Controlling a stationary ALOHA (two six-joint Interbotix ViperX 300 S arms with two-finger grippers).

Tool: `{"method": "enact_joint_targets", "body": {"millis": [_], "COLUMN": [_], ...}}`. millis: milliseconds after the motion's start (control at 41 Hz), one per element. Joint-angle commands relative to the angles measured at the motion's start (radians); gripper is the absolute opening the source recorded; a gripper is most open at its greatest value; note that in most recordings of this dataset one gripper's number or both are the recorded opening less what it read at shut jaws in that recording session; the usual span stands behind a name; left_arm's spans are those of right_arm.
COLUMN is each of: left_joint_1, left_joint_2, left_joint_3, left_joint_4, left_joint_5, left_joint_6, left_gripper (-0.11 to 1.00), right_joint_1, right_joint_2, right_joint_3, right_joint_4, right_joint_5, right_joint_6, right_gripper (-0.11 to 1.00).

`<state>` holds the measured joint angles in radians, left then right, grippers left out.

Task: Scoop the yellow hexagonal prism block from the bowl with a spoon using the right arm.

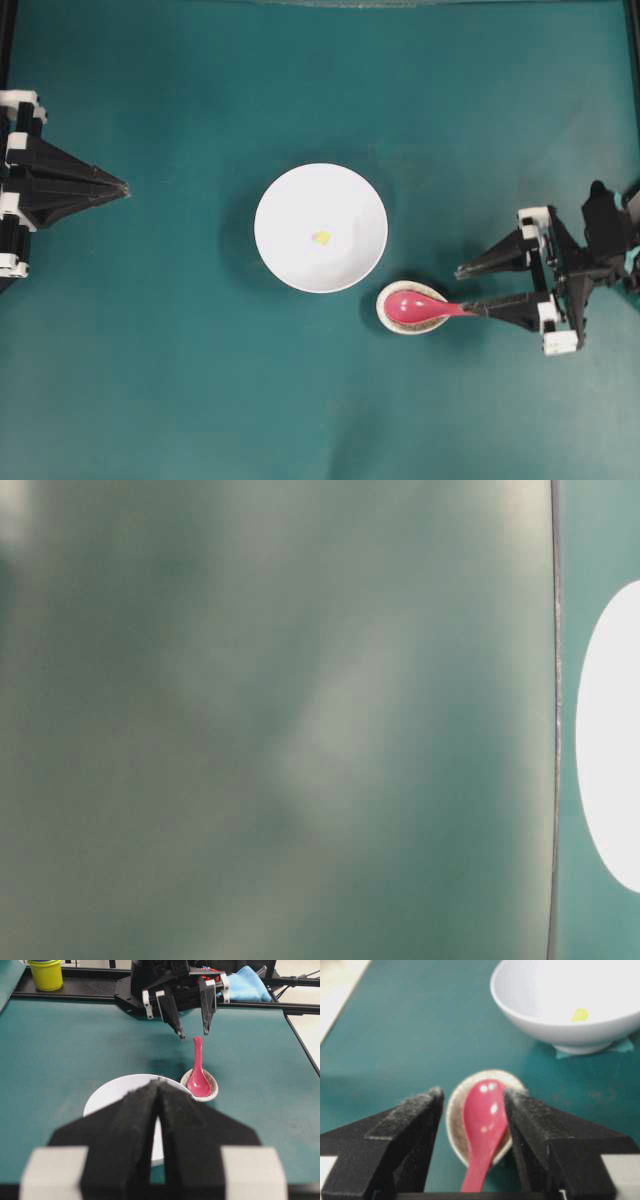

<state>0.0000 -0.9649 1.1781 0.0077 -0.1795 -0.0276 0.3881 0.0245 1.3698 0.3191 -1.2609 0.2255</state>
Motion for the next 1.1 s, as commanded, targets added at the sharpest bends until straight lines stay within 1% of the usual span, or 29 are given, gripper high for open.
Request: {"method": "enact_joint_targets", "body": {"millis": [0,97,195,244,390,487,609,658,829,926,1072], "left_joint_1": [0.002,0.0,0.0,0.002,0.0,0.002,0.002,0.0,0.0,0.0,0.002], "left_joint_2": [0.003,0.003,0.003,0.003,0.003,0.003,0.003,0.003,0.003,0.003,0.003], "left_joint_3": [-0.028,-0.028,-0.029,-0.028,-0.028,-0.029,-0.029,-0.029,-0.029,-0.031,-0.031], "left_joint_4": [0.002,0.002,0.002,0.002,0.002,0.002,0.002,0.003,0.002,0.002,0.003], "left_joint_5": [-0.006,0.0,-0.002,-0.002,-0.005,-0.006,-0.006,-0.006,-0.008,-0.008,-0.008], "left_joint_6": [0.0,0.0,0.0,0.0,-0.002,-0.002,-0.002,-0.003,-0.005,-0.005,-0.008], "left_gripper": [0.02,0.02,0.02,0.01,0.02,0.02,0.02,0.02,0.02,0.02,0.02], "right_joint_1": [0.075,0.144,0.192,0.206,0.222,0.222,0.222,0.222,0.222,0.222,0.222], "right_joint_2": [0.054,0.094,0.118,0.129,0.155,0.164,0.166,0.166,0.176,0.181,0.181], "right_joint_3": [-0.012,-0.012,-0.012,-0.014,-0.015,-0.015,-0.021,-0.026,-0.04,-0.044,-0.048], "right_joint_4": [0.083,0.153,0.195,0.207,0.218,0.227,0.255,0.258,0.261,0.265,0.288], "right_joint_5": [-0.071,-0.114,-0.129,-0.129,-0.127,-0.117,-0.086,-0.074,-0.017,-0.009,0.005], "right_joint_6": [-0.002,-0.003,-0.008,-0.009,-0.032,-0.063,-0.106,-0.117,-0.123,-0.123,-0.123], "right_gripper": [0.56,0.56,0.56,0.56,0.56,0.56,0.56,0.56,0.56,0.56,0.56]}}
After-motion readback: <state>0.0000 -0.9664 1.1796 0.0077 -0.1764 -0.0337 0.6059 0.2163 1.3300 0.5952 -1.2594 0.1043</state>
